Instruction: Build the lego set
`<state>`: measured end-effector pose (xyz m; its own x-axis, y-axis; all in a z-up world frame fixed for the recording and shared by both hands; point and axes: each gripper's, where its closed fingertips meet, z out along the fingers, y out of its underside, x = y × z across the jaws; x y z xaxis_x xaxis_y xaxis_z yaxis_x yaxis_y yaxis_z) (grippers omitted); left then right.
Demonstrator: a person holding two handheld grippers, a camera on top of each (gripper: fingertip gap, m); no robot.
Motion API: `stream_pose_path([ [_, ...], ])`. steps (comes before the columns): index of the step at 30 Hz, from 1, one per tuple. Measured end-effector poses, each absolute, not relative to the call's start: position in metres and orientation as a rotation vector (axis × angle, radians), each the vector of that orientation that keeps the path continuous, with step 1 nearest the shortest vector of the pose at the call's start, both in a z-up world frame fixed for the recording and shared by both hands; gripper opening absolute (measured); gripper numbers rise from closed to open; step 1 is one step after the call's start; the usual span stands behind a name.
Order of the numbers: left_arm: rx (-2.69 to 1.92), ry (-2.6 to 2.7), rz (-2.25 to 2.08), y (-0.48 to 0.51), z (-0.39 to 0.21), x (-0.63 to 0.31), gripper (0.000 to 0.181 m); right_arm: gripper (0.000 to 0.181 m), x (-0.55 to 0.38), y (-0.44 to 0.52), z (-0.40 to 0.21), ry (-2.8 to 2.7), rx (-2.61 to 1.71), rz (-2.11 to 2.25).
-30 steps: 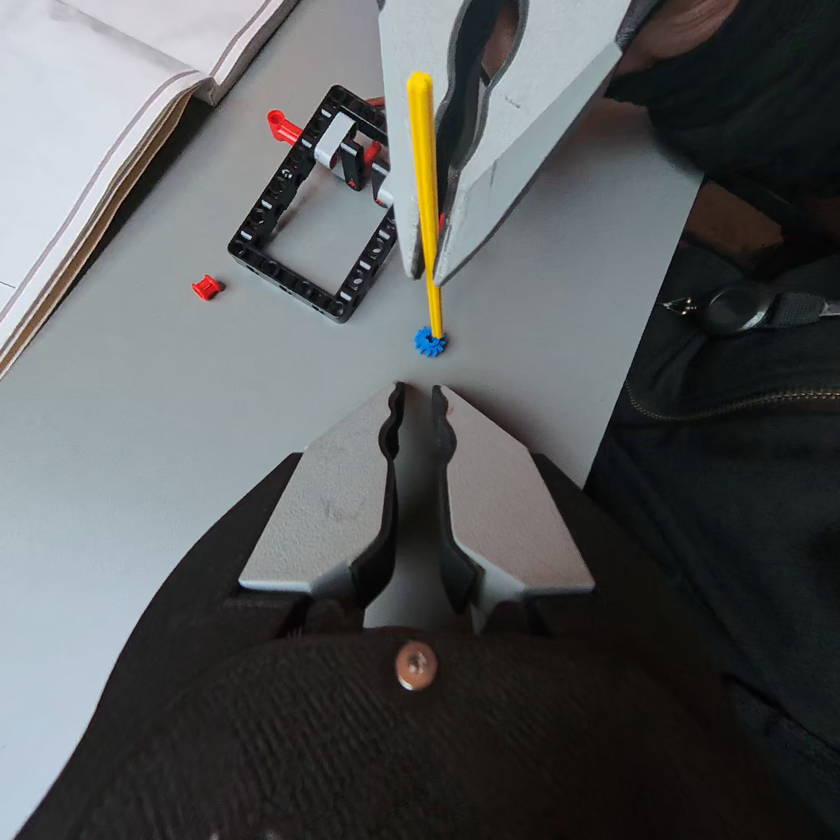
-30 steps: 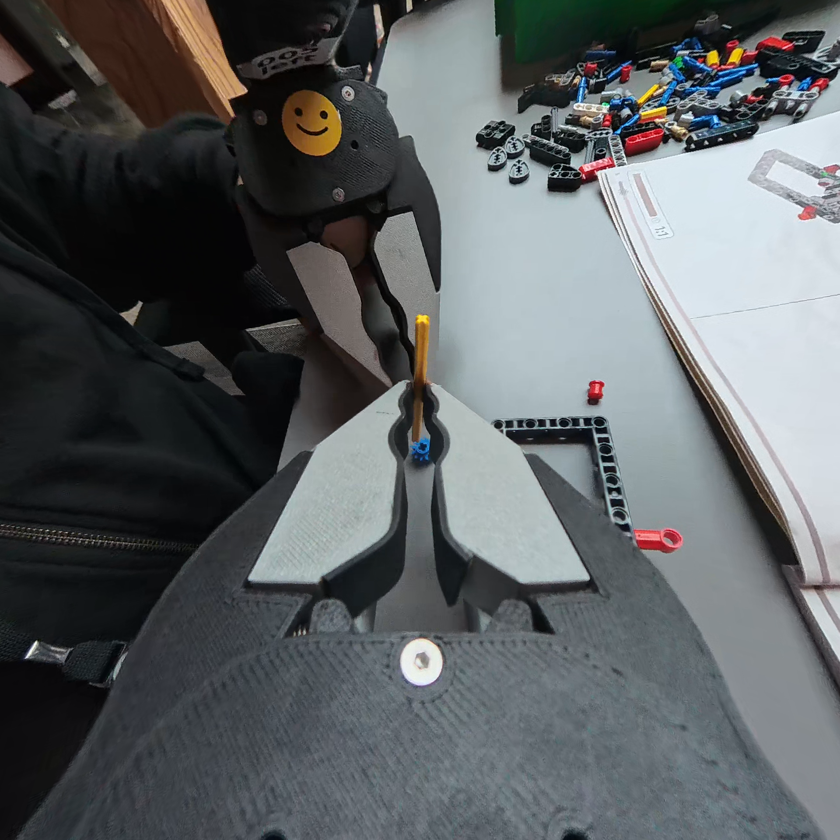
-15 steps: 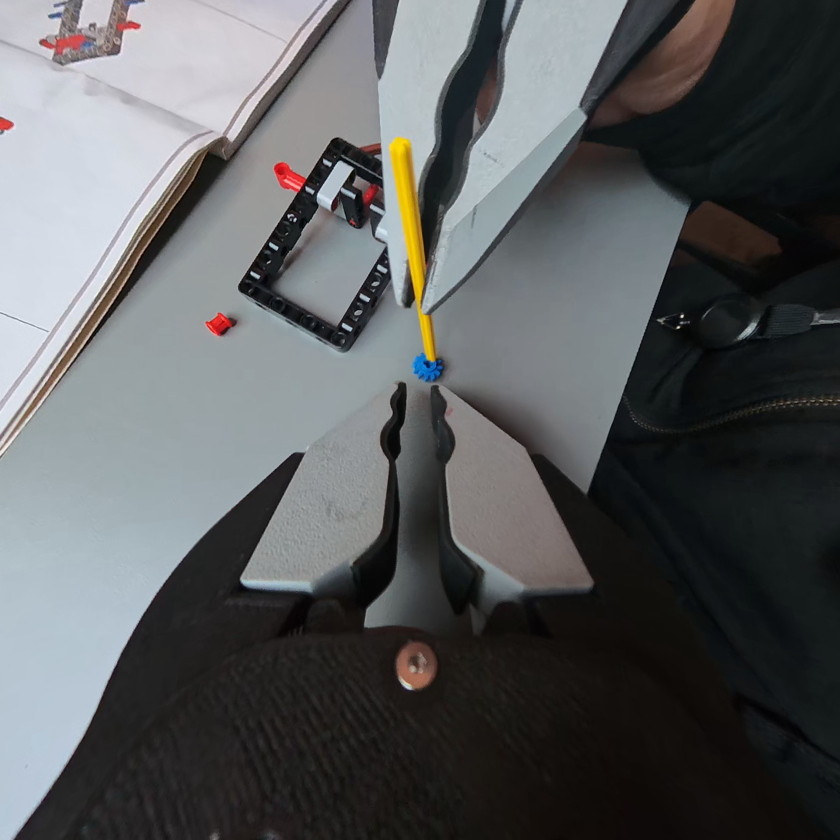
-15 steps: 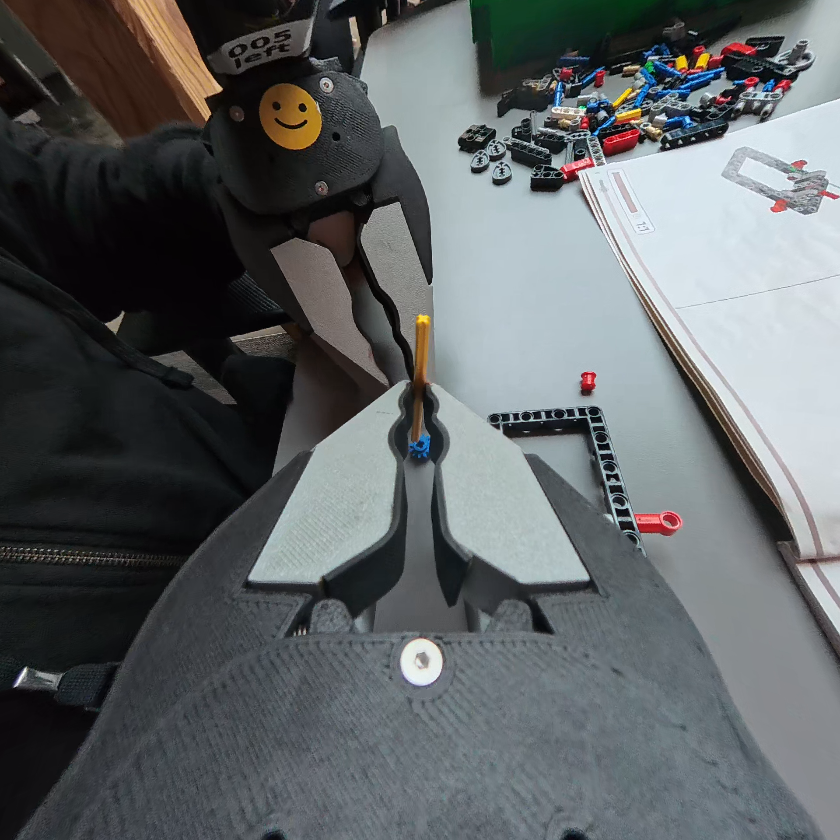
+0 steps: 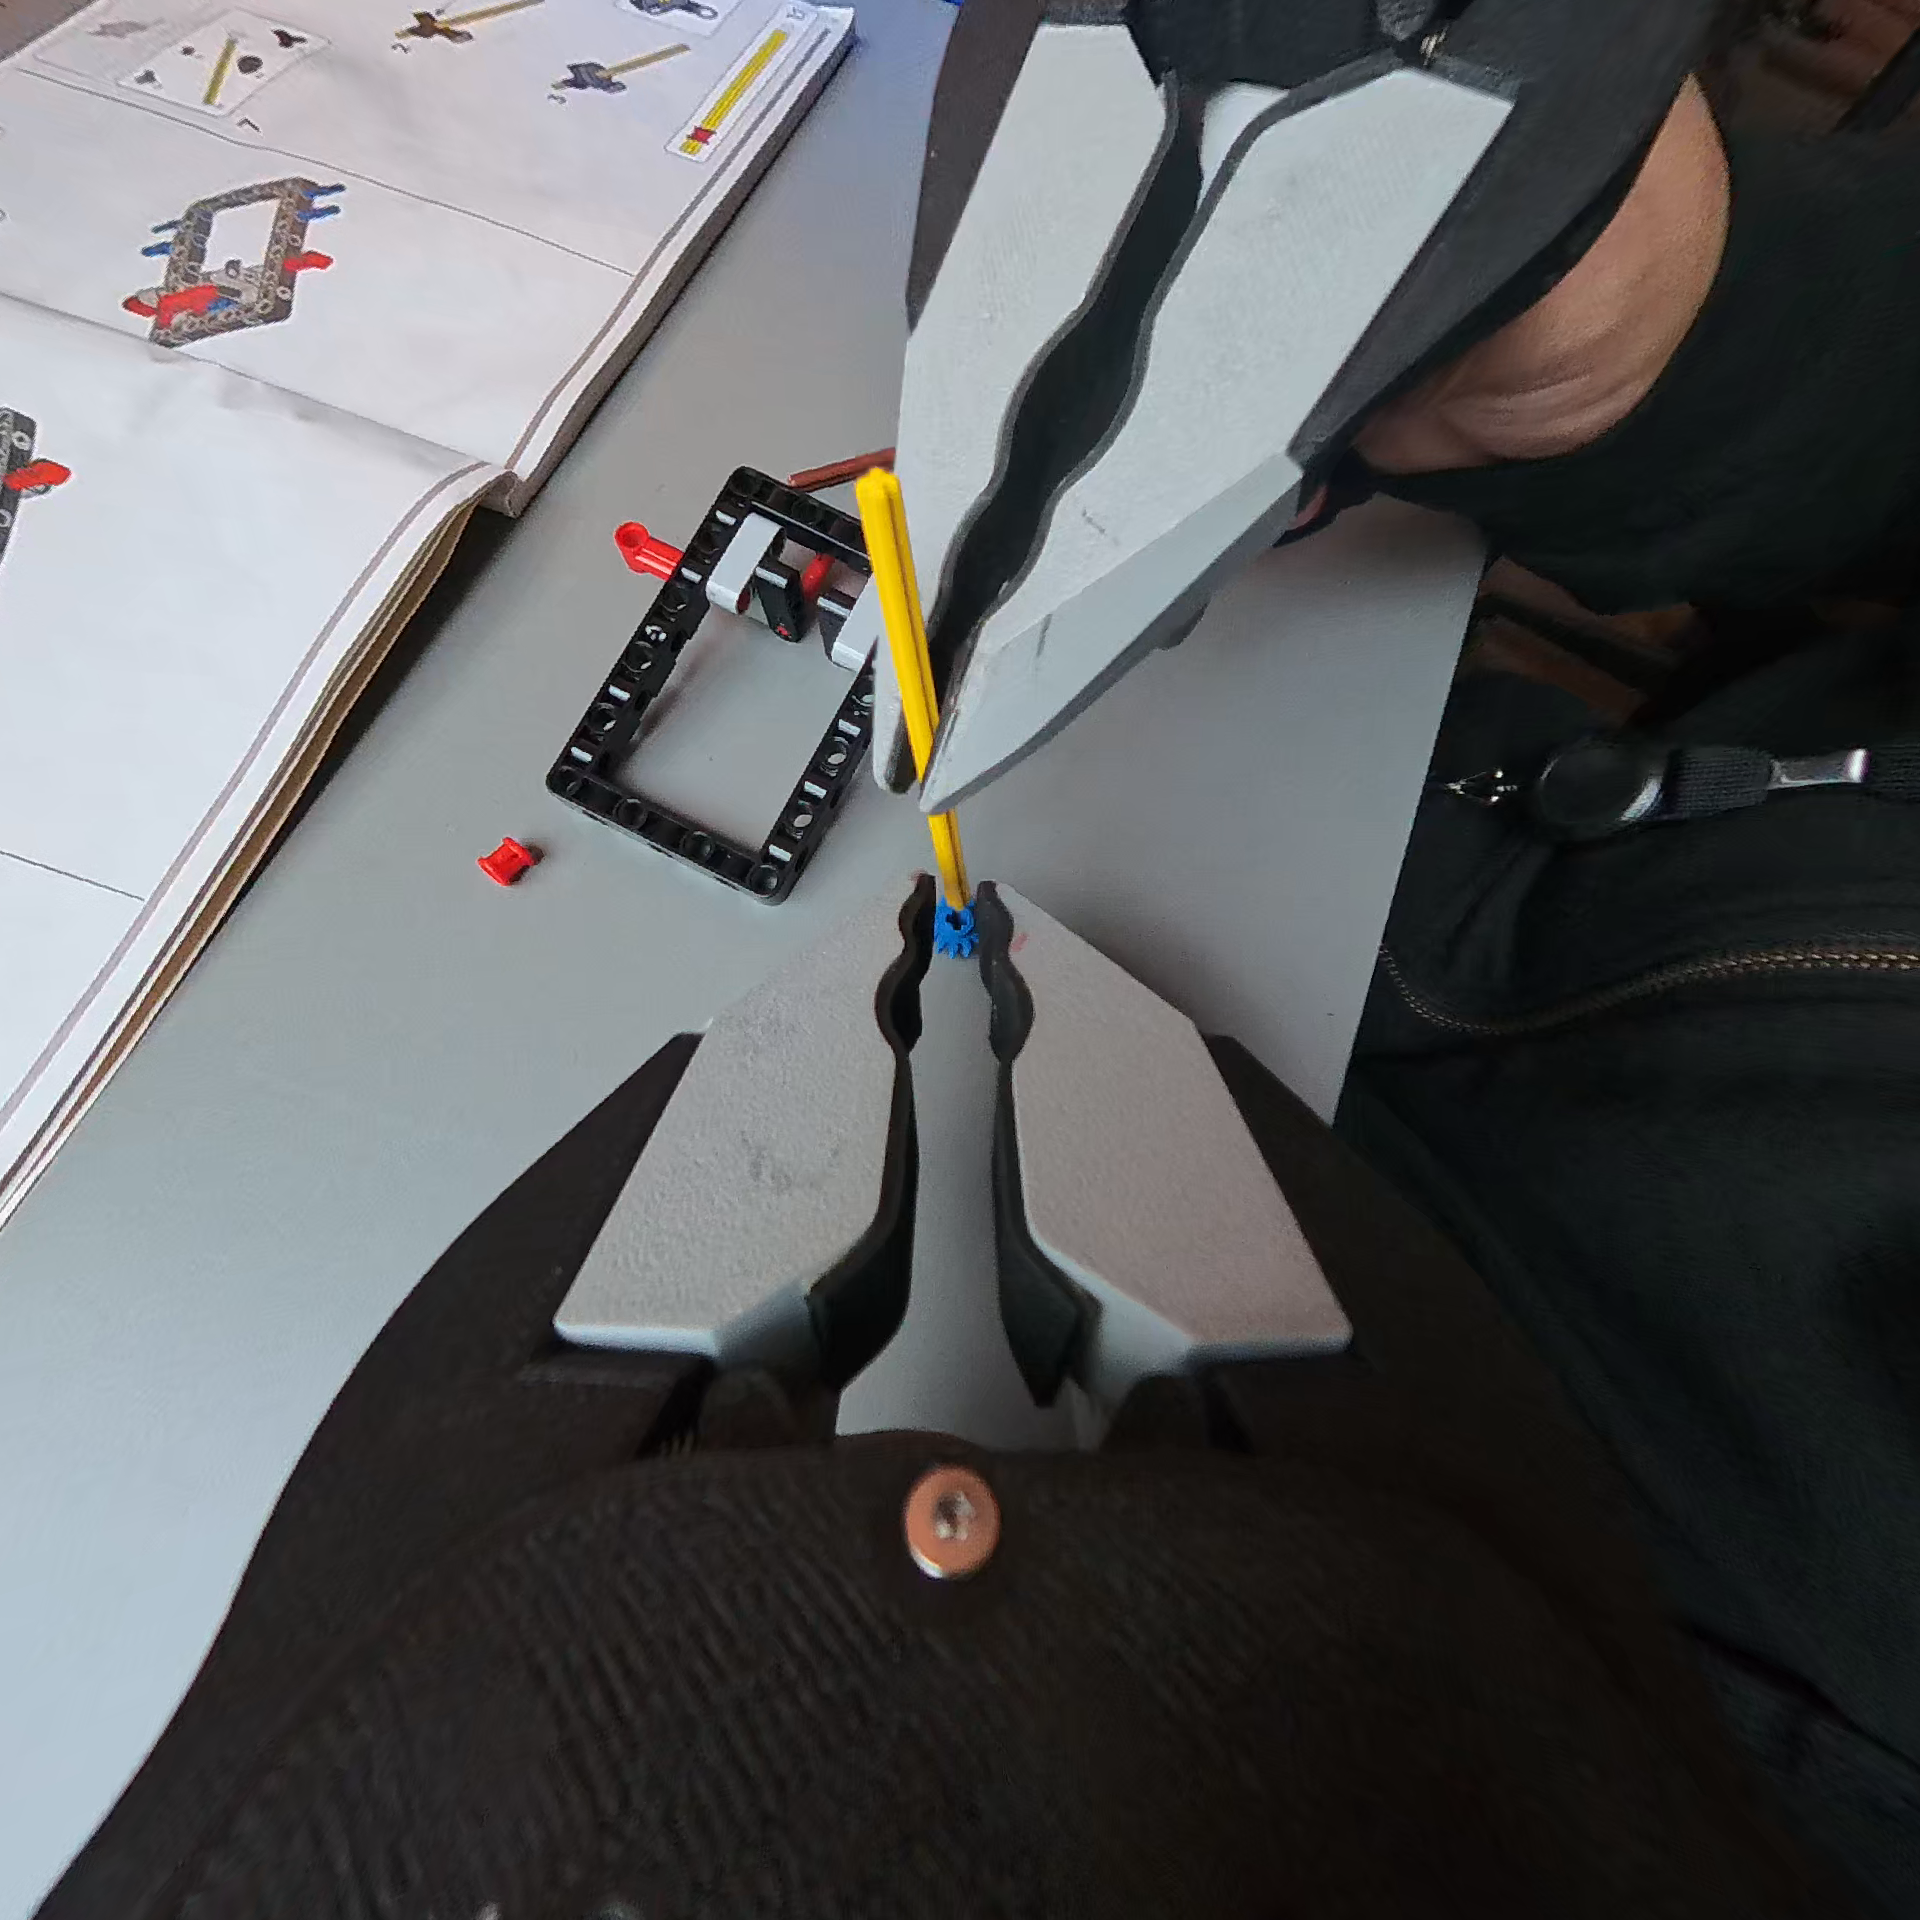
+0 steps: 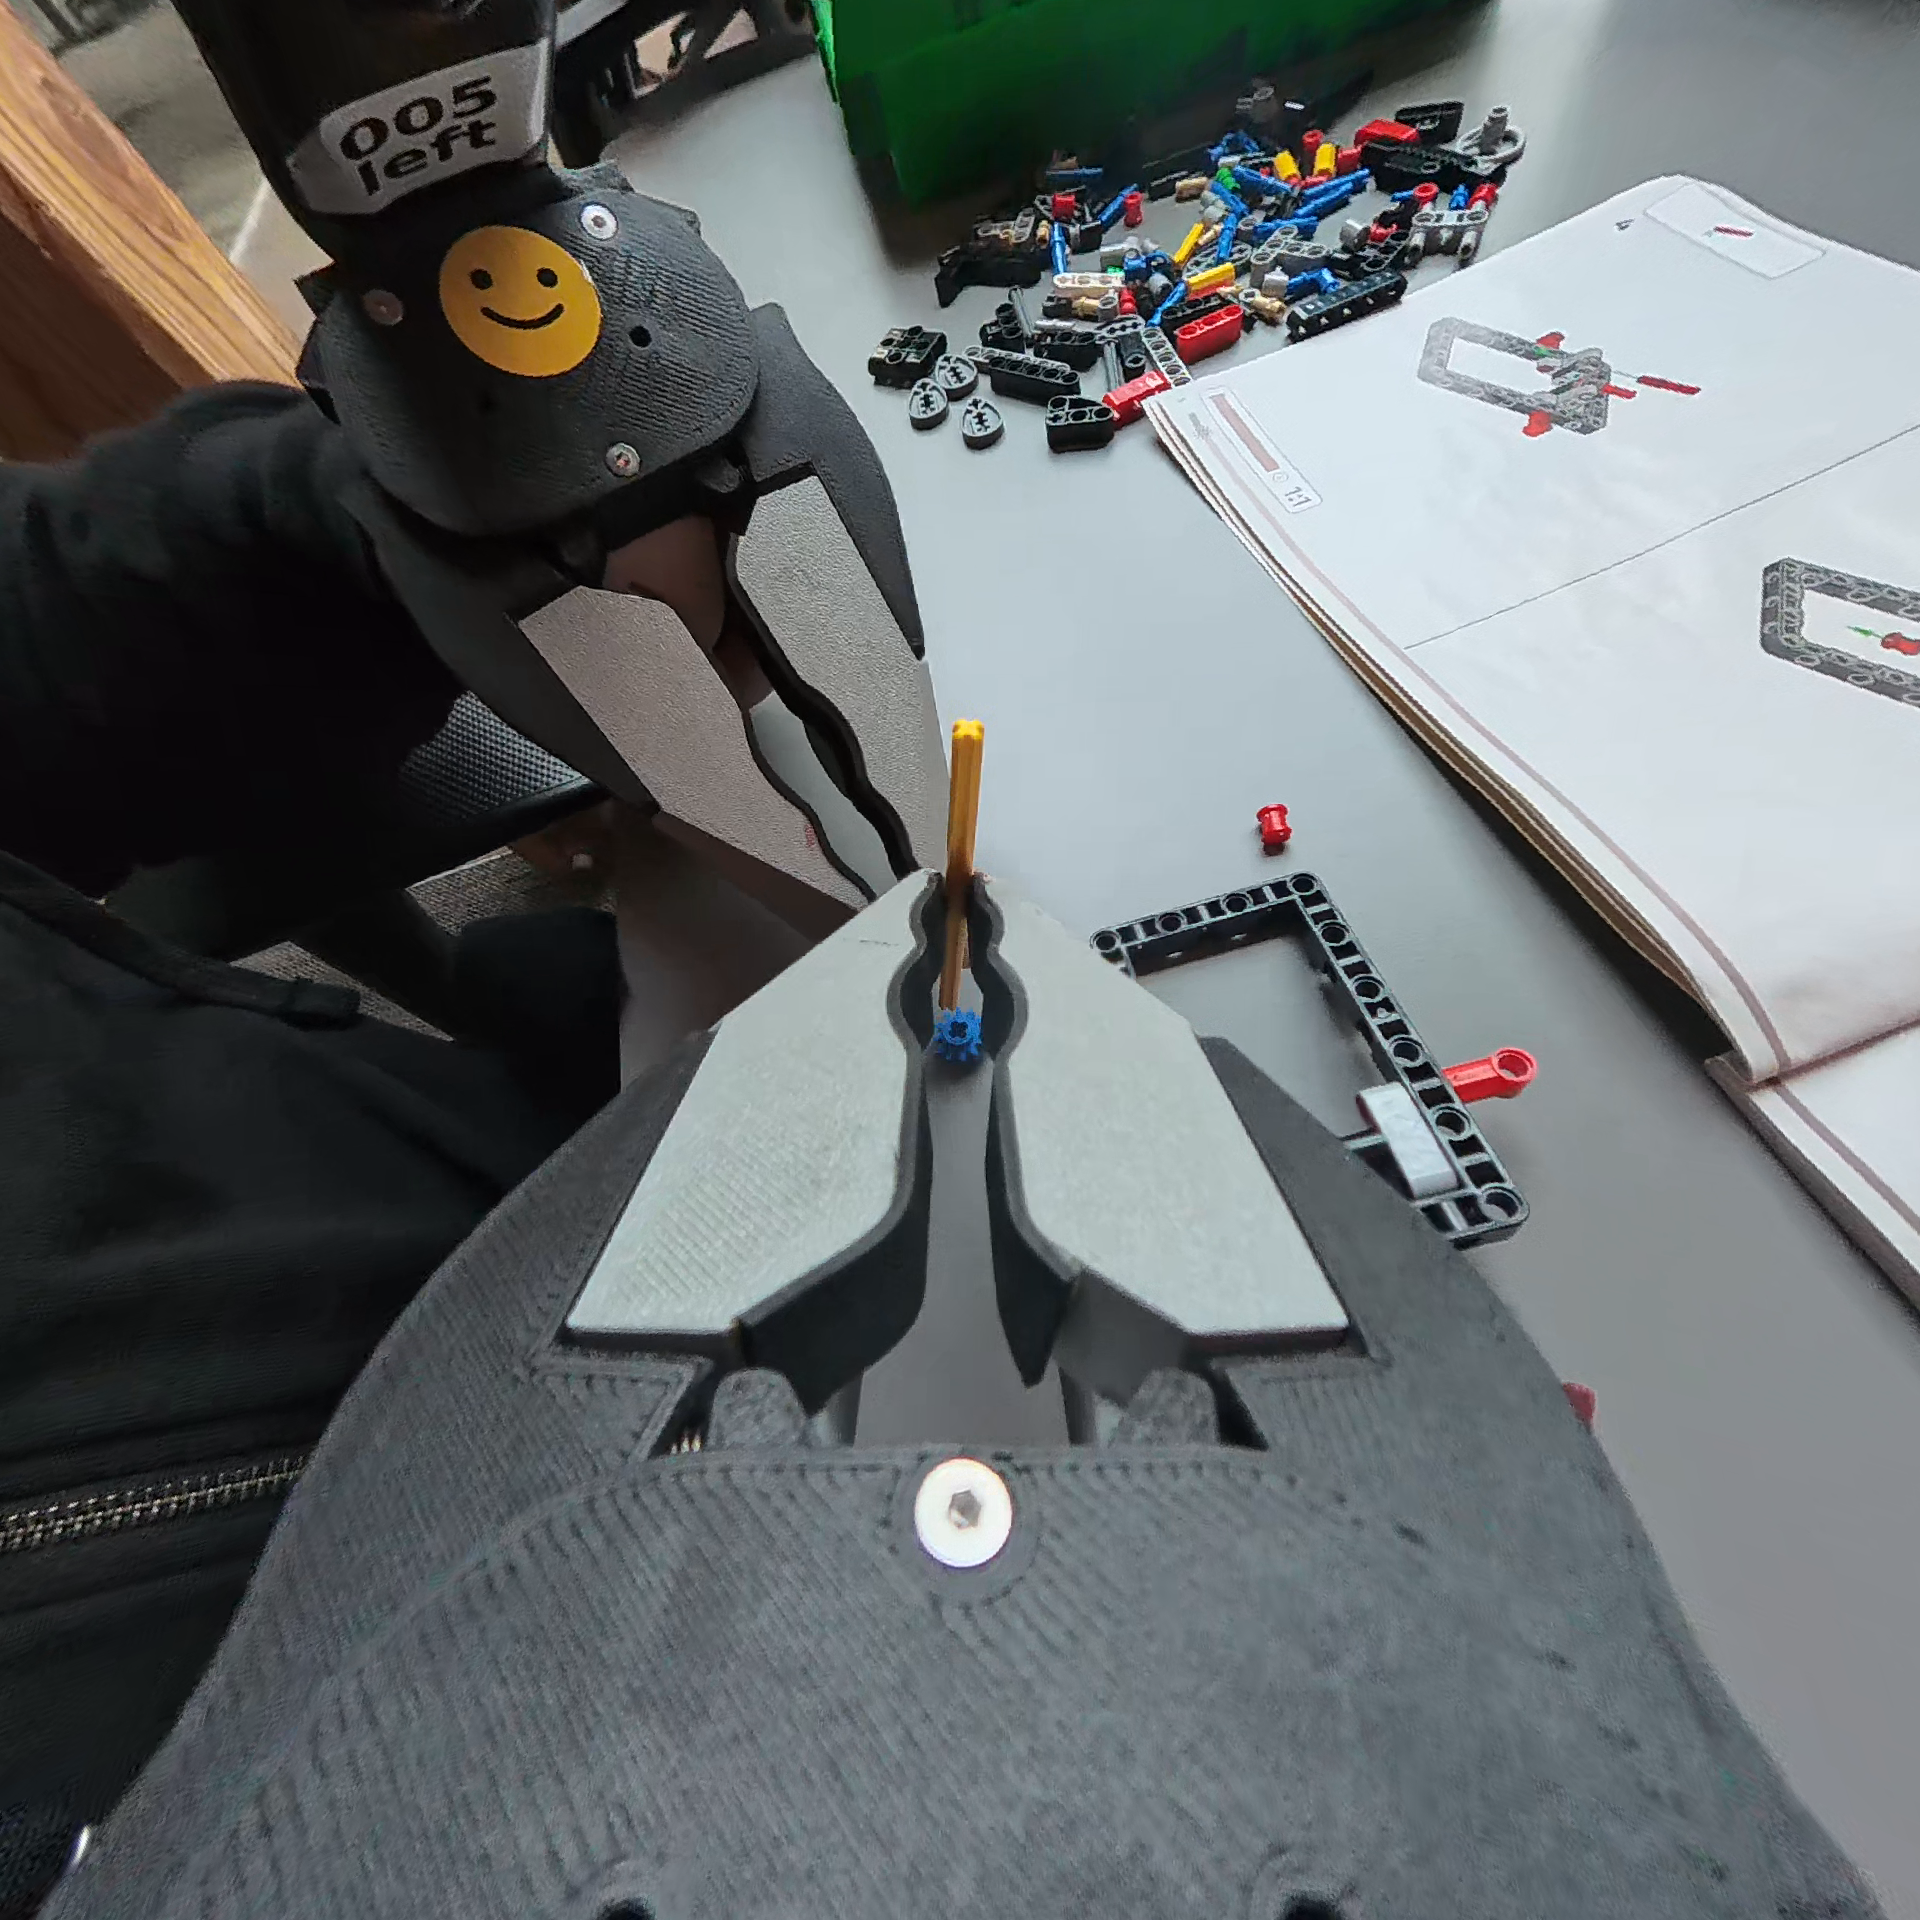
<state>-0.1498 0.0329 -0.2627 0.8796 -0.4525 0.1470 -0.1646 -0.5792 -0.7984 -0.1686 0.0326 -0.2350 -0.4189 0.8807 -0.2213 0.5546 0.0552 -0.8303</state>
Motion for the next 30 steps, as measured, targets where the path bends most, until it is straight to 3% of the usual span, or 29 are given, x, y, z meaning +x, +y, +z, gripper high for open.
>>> stream_pose_path([
  [30, -2.192, 0.445, -0.488, 0.036, -0.271, -0.146, 0.002, 0.001, -0.167, 0.030, -0.245, -1.951, -1.449, 1.275],
])
